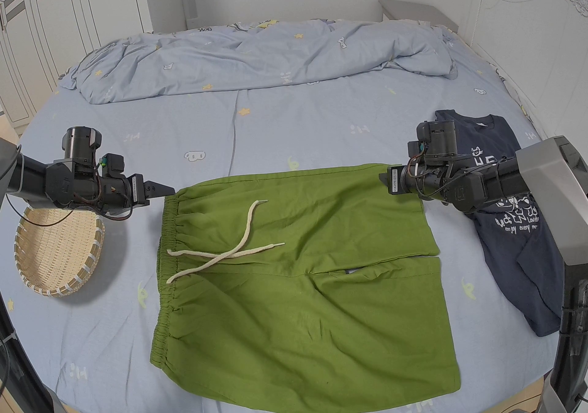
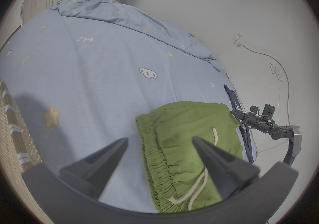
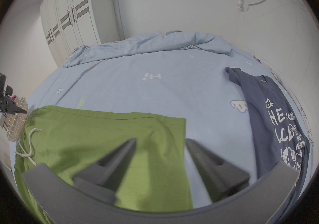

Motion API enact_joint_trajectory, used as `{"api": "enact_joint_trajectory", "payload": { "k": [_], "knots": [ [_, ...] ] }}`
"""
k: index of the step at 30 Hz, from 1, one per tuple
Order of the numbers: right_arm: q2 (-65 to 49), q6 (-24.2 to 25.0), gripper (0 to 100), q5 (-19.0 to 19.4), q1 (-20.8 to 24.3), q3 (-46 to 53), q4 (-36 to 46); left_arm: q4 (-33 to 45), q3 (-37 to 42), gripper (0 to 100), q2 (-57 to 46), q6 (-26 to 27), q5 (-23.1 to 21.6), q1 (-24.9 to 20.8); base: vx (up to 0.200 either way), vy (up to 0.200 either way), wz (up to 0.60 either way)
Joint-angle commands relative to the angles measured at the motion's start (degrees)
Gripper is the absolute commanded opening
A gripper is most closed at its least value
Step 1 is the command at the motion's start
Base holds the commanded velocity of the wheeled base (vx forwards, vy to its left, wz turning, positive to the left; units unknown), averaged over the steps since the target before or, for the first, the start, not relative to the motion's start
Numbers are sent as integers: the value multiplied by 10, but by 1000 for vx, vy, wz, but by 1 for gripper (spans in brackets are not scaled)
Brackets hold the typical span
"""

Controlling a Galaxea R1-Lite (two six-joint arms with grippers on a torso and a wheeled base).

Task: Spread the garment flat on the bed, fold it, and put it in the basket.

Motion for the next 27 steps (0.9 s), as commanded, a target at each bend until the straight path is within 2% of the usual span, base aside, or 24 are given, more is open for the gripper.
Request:
{"api": "enact_joint_trajectory", "payload": {
  "k": [1,11,15,16,18,19,20,22,23,24,27],
  "knots": [
    [2,1,100,2,0,-2,0,0,-2,100,4,-1,-1,0,0,0,0],
    [-39,14,100,2,-14,-5,3,3,20,100,-39,-8,-1,-18,0,0,0],
    [-108,85,100,6,-40,18,35,7,70,100,-107,-38,-2,-18,0,0,0],
    [-115,89,100,7,-42,22,39,7,75,100,-113,-42,-2,-18,0,0,0],
    [-172,128,100,35,-55,69,84,7,128,100,-162,-60,-4,-18,0,0,0],
    [-179,133,100,42,-56,77,88,7,136,100,-166,-60,-5,-18,0,0,0],
    [-231,156,100,93,-62,146,114,7,185,100,-198,-60,-7,-17,0,0,0],
    [-276,170,100,137,-67,210,120,7,231,100,-223,-60,-8,-17,0,0,0],
    [-276,170,100,137,-67,210,120,7,231,100,-223,-60,-8,-17,0,0,0],
    [-320,182,100,170,-69,287,118,6,291,100,-257,-60,-10,-16,0,0,0],
    [-373,184,100,199,-69,374,118,3,370,100,-294,-59,-21,-15,0,0,0]
  ]
}}
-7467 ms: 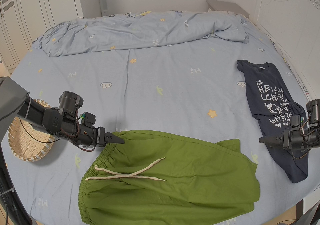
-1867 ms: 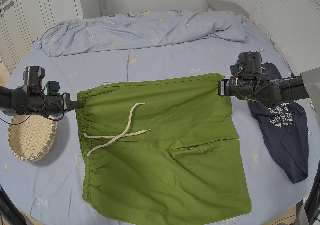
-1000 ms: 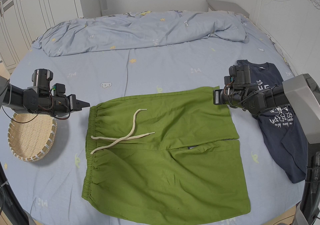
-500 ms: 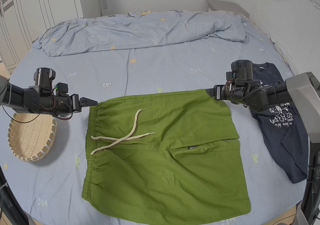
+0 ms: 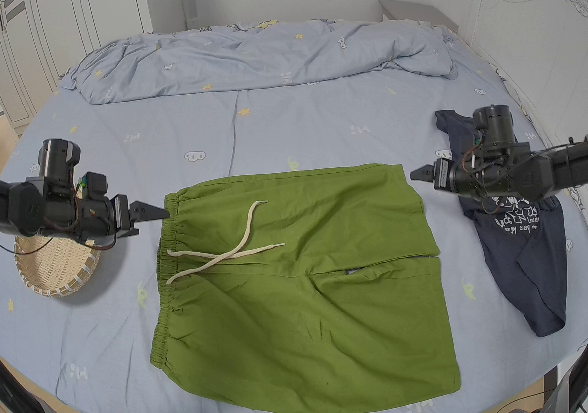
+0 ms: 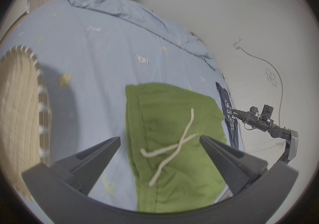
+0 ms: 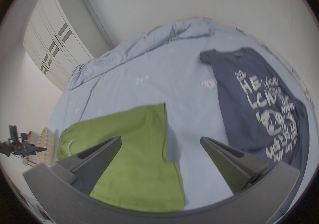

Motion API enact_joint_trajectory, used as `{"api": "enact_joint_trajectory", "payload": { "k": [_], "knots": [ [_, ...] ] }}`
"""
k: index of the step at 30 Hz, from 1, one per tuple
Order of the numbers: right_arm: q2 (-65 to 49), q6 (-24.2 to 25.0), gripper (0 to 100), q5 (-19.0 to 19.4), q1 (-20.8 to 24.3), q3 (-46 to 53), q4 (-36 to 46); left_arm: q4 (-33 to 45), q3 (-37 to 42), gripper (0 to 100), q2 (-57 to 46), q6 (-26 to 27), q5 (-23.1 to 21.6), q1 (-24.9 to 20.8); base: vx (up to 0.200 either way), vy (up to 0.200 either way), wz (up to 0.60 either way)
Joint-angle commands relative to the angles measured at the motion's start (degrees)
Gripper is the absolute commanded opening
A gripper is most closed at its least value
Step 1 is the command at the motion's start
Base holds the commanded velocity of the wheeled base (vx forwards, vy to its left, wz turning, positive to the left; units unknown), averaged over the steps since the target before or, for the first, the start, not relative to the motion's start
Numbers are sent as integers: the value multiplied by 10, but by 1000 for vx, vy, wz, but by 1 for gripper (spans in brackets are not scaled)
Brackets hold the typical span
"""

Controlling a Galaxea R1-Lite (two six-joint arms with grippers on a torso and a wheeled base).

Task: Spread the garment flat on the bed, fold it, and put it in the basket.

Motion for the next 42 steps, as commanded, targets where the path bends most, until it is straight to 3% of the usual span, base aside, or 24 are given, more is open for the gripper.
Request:
{"api": "enact_joint_trajectory", "payload": {
  "k": [1,7,17,23,28,33,42],
  "knots": [
    [-198,42,100,107,-16,234,26,-4,205,100,-141,-6,-18,3,0,0,0],
    [-285,35,100,202,-19,358,25,-6,309,100,-169,-12,-52,8,0,0,0],
    [-318,24,100,205,-18,360,30,-29,376,100,-139,-19,-148,72,0,0,0],
    [-319,24,100,205,-17,364,30,-47,380,100,-79,-15,-147,71,0,0,0],
    [-331,24,100,205,-21,365,31,-142,383,100,18,-14,-146,66,0,0,0],
    [-332,24,100,205,-21,363,30,-211,414,100,40,-3,-140,57,0,0,0],
    [-333,24,100,205,-20,364,30,-213,418,100,54,25,-108,38,0,0,0]
  ]
}}
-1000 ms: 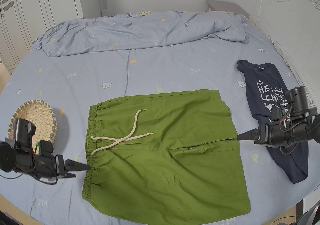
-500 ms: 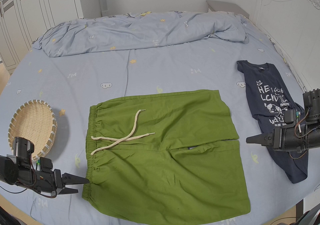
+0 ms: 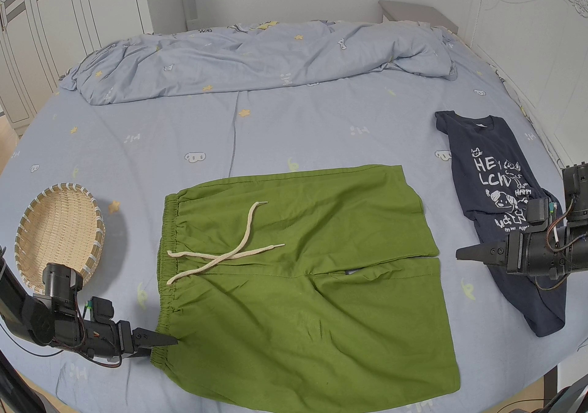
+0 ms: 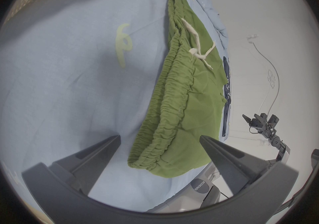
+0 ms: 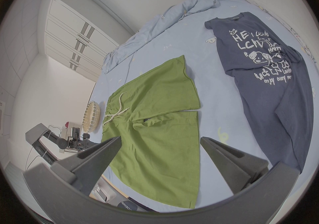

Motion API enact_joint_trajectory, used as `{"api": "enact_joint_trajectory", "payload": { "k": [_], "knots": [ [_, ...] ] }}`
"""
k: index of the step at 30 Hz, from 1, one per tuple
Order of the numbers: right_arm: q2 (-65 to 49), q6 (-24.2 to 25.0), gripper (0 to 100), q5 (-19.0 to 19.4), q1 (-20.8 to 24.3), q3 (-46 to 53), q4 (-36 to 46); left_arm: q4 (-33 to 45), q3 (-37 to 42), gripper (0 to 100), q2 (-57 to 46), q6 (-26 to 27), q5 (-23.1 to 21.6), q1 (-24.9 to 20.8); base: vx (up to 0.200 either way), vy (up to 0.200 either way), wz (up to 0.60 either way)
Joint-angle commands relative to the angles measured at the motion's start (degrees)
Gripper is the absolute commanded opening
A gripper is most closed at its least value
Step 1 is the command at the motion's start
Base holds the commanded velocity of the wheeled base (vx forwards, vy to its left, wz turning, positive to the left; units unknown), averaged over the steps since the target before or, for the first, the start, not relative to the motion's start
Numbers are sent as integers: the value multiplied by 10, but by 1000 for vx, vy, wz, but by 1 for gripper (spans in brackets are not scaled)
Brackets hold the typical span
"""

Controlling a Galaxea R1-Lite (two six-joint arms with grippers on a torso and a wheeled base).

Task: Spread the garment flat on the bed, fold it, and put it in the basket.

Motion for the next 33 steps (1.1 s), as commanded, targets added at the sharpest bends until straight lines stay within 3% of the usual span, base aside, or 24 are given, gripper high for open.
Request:
{"api": "enact_joint_trajectory", "payload": {
  "k": [1,8,21,33],
  "knots": [
    [-1,0,100,0,0,0,0,1,3,100,26,11,18,-18,0,0,0],
    [1,1,100,0,1,1,0,-3,1,100,25,10,17,-53,0,0,0],
    [0,1,100,0,0,1,-1,-10,3,100,9,-8,-23,-49,0,0,0],
    [0,1,100,0,-1,1,-2,-10,11,100,-12,-9,-25,-29,0,0,0]
  ]
}}
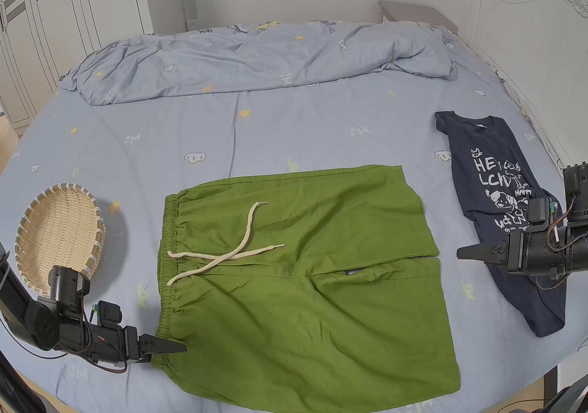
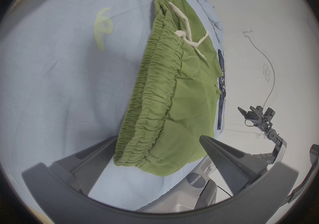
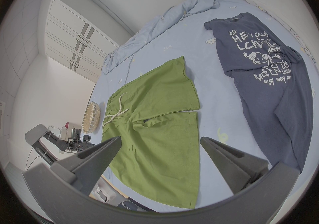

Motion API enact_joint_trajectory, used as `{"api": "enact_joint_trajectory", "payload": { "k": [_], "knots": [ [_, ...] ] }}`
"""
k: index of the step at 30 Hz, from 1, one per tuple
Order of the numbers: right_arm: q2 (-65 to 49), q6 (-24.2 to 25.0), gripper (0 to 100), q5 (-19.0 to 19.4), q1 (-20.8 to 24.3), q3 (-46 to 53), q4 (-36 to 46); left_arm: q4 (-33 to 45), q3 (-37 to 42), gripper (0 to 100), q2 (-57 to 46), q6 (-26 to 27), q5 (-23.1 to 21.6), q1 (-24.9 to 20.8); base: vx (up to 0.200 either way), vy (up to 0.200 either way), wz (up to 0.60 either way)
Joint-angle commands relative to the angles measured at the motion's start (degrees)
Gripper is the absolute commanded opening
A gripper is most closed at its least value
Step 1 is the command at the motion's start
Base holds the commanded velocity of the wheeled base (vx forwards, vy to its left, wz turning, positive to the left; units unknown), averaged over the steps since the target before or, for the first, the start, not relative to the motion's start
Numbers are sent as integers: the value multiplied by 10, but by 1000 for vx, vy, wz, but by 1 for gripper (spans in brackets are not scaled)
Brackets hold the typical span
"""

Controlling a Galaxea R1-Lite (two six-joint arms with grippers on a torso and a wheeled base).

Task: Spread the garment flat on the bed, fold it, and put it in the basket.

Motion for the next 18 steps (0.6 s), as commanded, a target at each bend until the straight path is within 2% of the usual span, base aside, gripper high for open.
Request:
{"api": "enact_joint_trajectory", "payload": {
  "k": [1,9,10,18],
  "knots": [
    [1,0,100,0,0,0,0,-2,6,100,-16,0,0,4,0,0,0],
    [1,0,100,0,0,0,0,-2,9,100,-24,-2,-4,4,0,0,0],
    [1,0,100,0,0,0,0,-2,10,0,-25,-3,-5,5,0,0,0],
    [1,0,100,0,0,1,0,-2,15,0,-42,-3,-5,21,0,0,0]
  ]
}}
